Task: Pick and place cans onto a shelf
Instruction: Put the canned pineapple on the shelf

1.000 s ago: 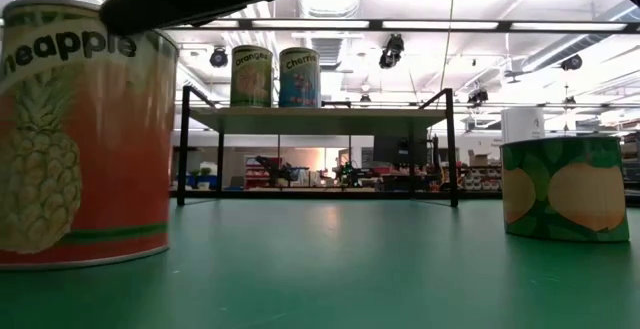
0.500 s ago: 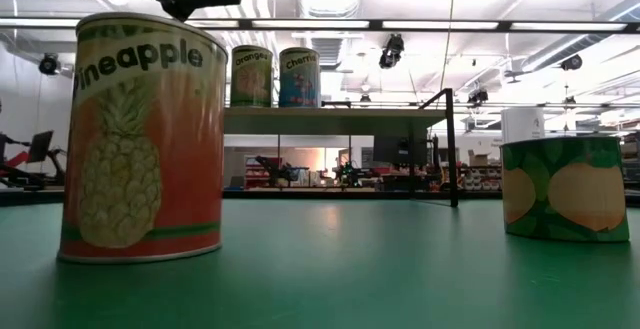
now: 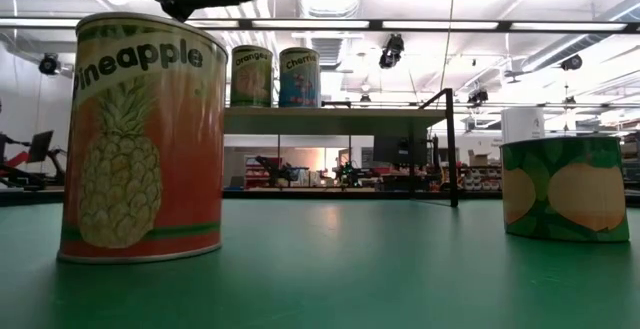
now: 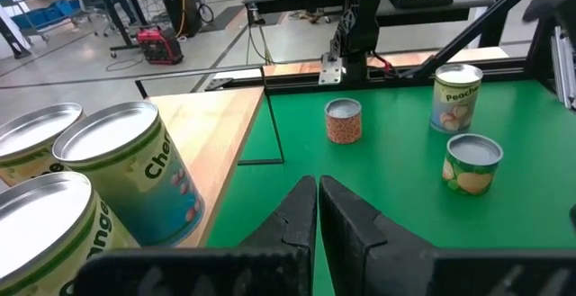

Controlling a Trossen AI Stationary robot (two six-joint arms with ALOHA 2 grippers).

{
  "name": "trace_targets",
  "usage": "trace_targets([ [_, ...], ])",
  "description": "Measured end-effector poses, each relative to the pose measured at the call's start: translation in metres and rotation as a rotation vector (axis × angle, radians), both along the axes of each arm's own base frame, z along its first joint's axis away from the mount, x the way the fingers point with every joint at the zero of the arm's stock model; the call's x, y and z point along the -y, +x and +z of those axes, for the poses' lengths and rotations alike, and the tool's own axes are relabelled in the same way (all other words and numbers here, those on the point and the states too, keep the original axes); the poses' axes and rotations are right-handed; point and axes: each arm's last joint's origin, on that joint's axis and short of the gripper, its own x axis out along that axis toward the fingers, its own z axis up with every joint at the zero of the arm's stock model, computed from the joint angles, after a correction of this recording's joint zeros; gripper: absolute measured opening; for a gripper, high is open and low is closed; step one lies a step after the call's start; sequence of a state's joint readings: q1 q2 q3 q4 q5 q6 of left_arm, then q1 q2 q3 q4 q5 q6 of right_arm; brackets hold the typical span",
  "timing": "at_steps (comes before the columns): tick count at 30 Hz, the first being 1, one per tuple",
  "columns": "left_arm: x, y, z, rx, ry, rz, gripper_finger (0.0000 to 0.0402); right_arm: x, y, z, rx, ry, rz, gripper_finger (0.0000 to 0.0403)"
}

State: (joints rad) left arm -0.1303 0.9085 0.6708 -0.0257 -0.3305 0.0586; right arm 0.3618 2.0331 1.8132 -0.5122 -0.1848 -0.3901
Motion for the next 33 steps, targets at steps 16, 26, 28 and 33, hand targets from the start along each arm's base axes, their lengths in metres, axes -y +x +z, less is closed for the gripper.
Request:
trace_targets([
  [16, 0.000, 0.000, 0.000, 0.000, -0.001, 0.000, 0.0000, 0.003, 0.001, -0.043, 0.154, -0.035, -0.030, 0.0196],
  [26, 0.000, 0.000, 0.000, -0.001, -0.001, 0.000, 0.0000, 0.010, -0.002, -0.062, 0.197, 0.057, -0.020, 0.0086],
  [28, 0.000, 0.000, 0.000, -0.001, -0.001, 0.000, 0.0000, 0.011, -0.003, -0.064, 0.208, 0.077, -0.006, 0.0047],
  [33, 0.000, 0.001, -0.001, -0.003, -0.001, 0.000, 0.0000, 0.016, -0.002, -0.069, 0.240, 0.125, -0.008, 0.0013],
])
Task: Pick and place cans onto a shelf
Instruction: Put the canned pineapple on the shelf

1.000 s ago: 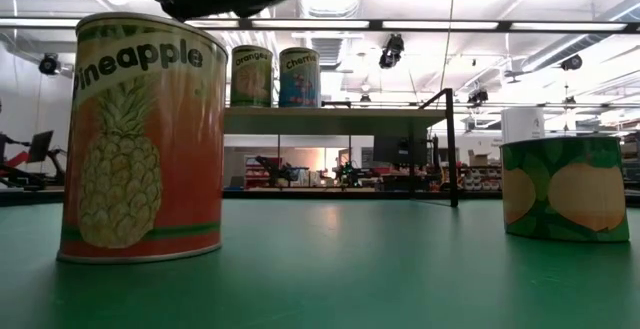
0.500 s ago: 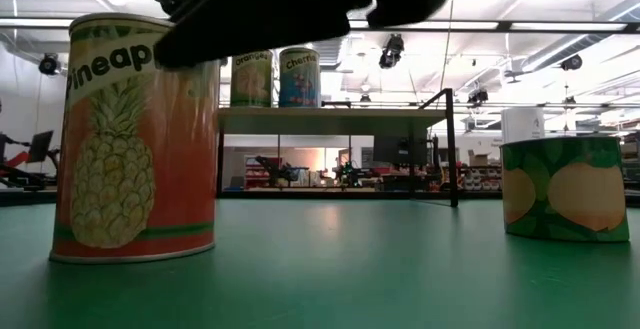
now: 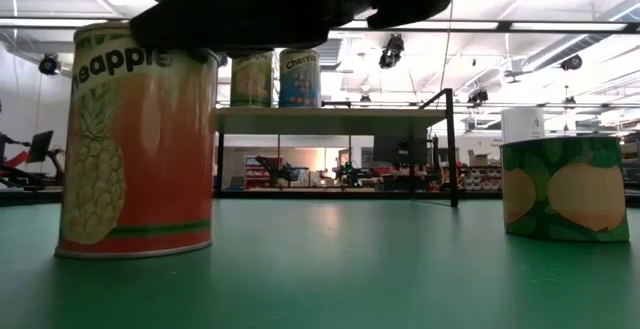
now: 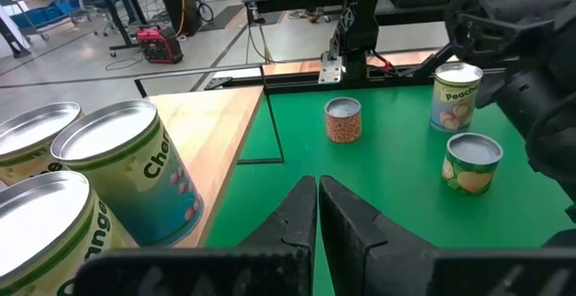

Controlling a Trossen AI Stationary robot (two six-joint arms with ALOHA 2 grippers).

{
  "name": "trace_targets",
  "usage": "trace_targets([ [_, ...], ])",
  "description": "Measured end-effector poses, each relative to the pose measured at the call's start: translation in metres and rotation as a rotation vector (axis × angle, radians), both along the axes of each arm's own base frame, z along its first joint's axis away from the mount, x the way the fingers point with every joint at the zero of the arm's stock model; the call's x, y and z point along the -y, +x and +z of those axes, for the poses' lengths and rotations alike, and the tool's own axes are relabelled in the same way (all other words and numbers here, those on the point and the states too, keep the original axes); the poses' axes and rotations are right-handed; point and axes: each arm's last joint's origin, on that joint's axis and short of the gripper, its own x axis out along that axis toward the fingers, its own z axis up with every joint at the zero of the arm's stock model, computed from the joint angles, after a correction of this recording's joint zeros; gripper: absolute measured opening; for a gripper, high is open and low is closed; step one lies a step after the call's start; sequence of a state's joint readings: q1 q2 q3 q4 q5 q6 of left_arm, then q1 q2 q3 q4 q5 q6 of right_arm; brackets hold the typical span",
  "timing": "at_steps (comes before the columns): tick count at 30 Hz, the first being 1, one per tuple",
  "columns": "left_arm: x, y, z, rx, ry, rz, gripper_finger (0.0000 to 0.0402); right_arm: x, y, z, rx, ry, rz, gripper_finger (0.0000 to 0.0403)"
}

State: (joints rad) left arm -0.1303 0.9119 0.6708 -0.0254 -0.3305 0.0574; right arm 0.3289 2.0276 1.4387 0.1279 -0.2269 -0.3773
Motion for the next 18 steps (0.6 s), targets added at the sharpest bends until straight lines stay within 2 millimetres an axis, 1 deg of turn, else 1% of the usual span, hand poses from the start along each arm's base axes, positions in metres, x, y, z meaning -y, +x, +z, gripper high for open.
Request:
trace_targets([
  [6, 0.000, 0.000, 0.000, 0.000, -0.003, 0.001, 0.0000, 0.001, 0.001, -0.002, 0.059, 0.049, 0.003, 0.0009],
  [10, 0.000, 0.000, 0.000, 0.000, -0.007, 0.002, 0.0000, 0.002, -0.002, 0.005, 0.077, 0.059, 0.000, 0.0009],
  [13, 0.000, 0.000, 0.000, -0.002, -0.007, 0.002, 0.0000, 0.004, -0.009, 0.017, 0.078, 0.078, -0.009, 0.0008],
  [18, 0.000, 0.000, -0.001, -0.004, -0.007, 0.002, 0.0000, 0.009, -0.022, 0.050, 0.118, 0.096, -0.022, 0.0008],
])
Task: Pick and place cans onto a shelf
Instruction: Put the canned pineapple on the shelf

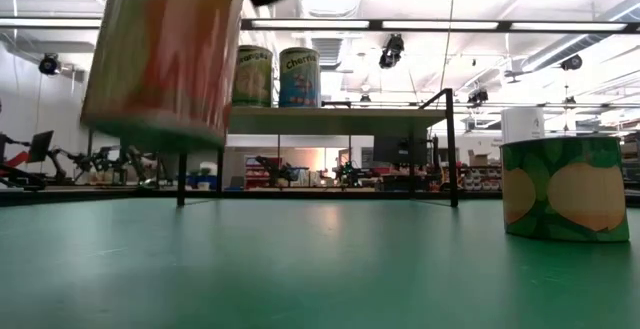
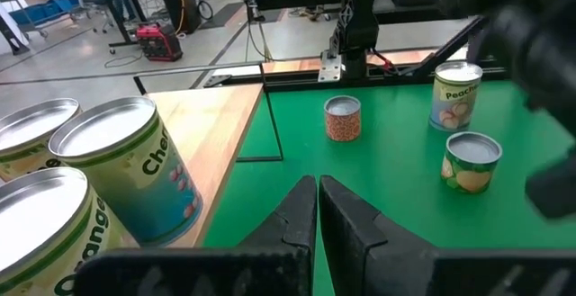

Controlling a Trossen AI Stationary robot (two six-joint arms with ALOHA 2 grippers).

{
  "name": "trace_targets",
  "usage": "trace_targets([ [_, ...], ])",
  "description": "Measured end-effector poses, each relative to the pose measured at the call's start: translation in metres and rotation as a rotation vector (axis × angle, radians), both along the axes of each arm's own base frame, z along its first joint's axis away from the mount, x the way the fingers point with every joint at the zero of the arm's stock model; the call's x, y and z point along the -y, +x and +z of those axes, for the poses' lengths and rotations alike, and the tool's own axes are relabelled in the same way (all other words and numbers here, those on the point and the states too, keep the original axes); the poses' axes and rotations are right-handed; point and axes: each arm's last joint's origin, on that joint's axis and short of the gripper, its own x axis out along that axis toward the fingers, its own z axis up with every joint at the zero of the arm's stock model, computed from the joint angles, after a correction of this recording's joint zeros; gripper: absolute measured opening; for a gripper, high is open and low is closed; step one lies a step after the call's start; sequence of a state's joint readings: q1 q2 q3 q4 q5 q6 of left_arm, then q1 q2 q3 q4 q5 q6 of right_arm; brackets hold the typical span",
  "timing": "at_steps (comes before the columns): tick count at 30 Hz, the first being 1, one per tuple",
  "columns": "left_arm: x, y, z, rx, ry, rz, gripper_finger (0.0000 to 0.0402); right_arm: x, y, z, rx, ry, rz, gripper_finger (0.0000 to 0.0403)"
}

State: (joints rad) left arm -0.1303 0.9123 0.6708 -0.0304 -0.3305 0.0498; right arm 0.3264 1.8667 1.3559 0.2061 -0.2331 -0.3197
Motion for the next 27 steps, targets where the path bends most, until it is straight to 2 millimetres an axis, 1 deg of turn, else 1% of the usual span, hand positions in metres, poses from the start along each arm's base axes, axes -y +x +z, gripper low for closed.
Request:
trace_targets([
  [3, 0.000, 0.000, 0.000, 0.000, 0.000, 0.000, 0.0000, 0.002, -0.007, 0.007, 0.009, 0.005, 0.000, 0.0008],
  [8, 0.000, 0.000, 0.000, 0.001, -0.005, 0.001, 0.0000, 0.004, -0.014, 0.005, -0.007, 0.004, -0.011, 0.0008],
  [11, 0.000, -0.001, 0.001, 0.003, -0.007, 0.002, 0.0000, 0.007, -0.021, 0.017, 0.000, -0.032, -0.016, 0.0008],
  [13, 0.000, -0.002, 0.001, 0.007, -0.008, 0.002, 0.0000, 0.012, -0.030, 0.035, -0.027, -0.080, -0.039, 0.0008],
  [15, 0.000, -0.002, 0.002, 0.011, -0.011, 0.003, 0.0000, 0.020, -0.043, 0.060, -0.030, -0.123, -0.084, 0.0008],
  [17, 0.000, -0.002, 0.002, 0.013, -0.012, 0.003, 0.0000, 0.029, -0.057, 0.083, -0.010, -0.145, -0.119, 0.0008],
  [19, 0.000, -0.003, 0.003, 0.017, -0.012, 0.003, 0.0000, 0.041, -0.071, 0.101, -0.005, -0.148, -0.141, 0.0008],
  [24, -0.001, -0.005, 0.007, 0.050, -0.017, 0.003, 0.0000, 0.079, -0.102, 0.130, -0.026, -0.161, -0.239, 0.0008],
  [27, -0.001, -0.006, 0.012, 0.092, -0.023, 0.003, 0.0000, 0.106, -0.114, 0.140, -0.038, -0.179, -0.319, 0.0008],
])
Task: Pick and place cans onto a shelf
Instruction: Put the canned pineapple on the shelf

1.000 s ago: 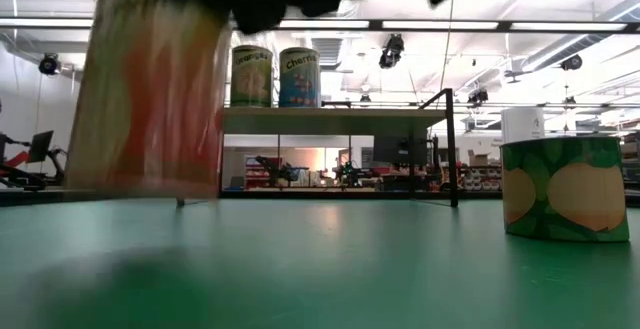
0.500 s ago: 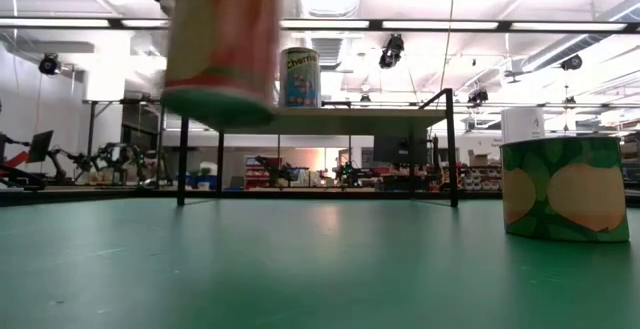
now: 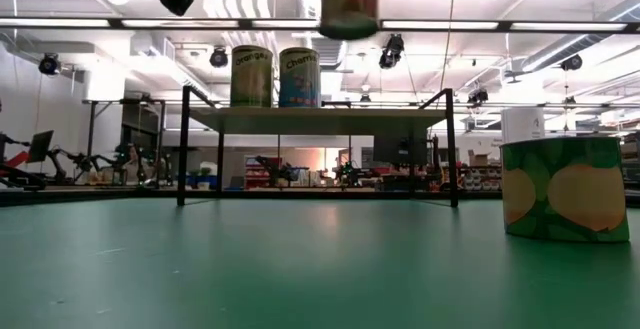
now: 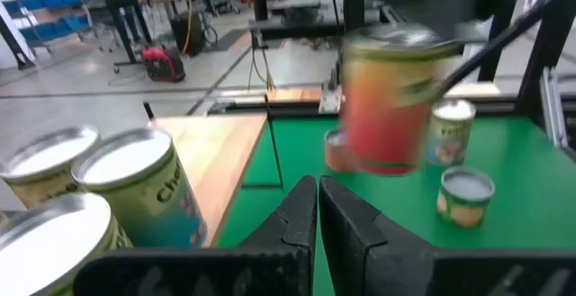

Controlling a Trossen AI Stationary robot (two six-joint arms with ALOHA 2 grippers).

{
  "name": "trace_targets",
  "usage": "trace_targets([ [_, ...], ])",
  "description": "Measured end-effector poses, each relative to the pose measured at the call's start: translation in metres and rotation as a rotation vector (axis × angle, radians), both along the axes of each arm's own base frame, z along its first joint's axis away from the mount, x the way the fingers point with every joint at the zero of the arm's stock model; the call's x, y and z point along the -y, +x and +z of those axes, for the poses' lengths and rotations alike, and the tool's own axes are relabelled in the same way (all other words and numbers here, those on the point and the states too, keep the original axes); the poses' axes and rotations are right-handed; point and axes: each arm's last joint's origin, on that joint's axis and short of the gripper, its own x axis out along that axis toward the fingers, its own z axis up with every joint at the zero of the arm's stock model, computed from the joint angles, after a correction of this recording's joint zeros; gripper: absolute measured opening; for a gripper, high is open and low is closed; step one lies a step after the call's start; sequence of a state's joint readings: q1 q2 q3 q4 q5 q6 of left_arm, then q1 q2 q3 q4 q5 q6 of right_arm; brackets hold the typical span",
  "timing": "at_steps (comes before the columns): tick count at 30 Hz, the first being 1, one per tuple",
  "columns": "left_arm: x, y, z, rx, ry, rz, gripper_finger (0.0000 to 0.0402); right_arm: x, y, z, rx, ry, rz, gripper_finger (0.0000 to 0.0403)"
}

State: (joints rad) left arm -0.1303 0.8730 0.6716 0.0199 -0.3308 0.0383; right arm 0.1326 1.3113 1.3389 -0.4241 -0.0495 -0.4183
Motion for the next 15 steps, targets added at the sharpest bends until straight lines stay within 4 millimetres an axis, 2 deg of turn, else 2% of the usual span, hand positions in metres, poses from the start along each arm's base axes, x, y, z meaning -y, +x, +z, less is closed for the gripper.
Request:
trace_targets([
  [8, -0.001, -0.007, 0.010, 0.066, 0.010, -0.003, 0.0000, 0.070, -0.015, 0.005, -0.021, -0.030, -0.140, 0.0008],
  [15, -0.002, -0.016, 0.018, 0.110, 0.039, -0.006, 0.0000, 0.128, -0.017, -0.014, -0.033, 0.034, -0.180, 0.0008],
])
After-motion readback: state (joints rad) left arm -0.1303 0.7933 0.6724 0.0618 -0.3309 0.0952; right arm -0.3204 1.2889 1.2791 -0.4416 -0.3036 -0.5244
